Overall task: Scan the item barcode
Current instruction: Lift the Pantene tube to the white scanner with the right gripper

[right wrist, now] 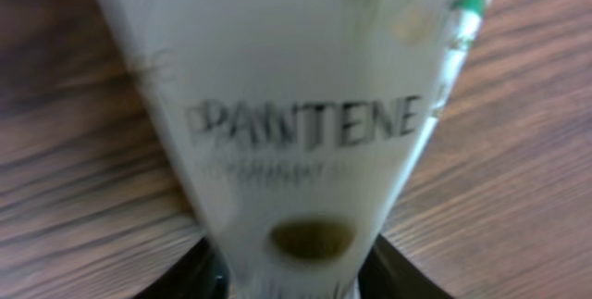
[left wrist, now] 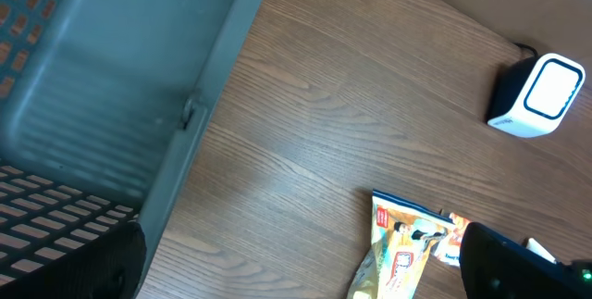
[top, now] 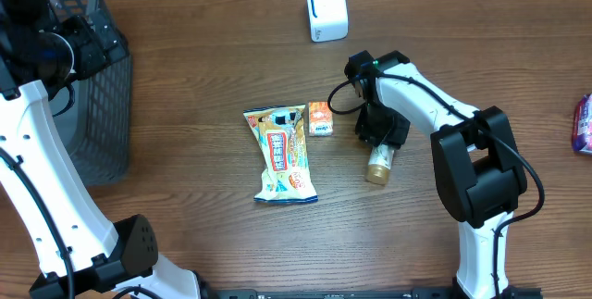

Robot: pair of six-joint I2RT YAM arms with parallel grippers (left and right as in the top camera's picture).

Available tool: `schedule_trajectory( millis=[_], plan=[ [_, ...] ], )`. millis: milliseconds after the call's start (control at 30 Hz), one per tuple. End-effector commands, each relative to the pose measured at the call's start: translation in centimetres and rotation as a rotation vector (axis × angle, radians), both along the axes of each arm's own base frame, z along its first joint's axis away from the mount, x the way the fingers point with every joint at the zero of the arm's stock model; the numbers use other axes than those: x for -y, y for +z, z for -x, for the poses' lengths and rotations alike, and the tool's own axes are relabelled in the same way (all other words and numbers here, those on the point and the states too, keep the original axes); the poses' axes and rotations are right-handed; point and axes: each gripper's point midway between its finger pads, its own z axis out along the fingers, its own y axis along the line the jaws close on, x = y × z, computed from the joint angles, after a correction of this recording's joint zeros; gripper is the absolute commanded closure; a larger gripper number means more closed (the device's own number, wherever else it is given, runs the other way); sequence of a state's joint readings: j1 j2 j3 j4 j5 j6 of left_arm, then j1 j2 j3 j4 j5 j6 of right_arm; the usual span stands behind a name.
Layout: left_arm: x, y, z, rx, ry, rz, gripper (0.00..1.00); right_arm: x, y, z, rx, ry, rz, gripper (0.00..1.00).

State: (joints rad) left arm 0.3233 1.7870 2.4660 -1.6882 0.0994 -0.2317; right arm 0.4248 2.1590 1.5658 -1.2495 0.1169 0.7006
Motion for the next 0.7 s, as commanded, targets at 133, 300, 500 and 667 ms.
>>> schedule_trajectory(
  millis=[133,300,500,667],
  plan=[
    [-0.3,0.4,0.5,0.007,0.001,-0.016,0.0,0.7,0.4,-0.4,0.018,0.008,0.011,0.82],
    [-0.3,0.4,0.5,0.007,0.0,-0.016,0.0,-0.5,3.2,-4.2,0.123,0.067,-0.045,0.96],
    [-0.3,0.4,0.5,0.007,0.001,-0.016,0.0,-2.7,9.3,-13.2,0.46,0.049,-0.168,0.96],
    [-0.3,0.4,0.5,0.007,0.0,-0.016,0.0,-7.6,14.7,-21.0,0.809,0.072,-0.421,0.96]
  ],
)
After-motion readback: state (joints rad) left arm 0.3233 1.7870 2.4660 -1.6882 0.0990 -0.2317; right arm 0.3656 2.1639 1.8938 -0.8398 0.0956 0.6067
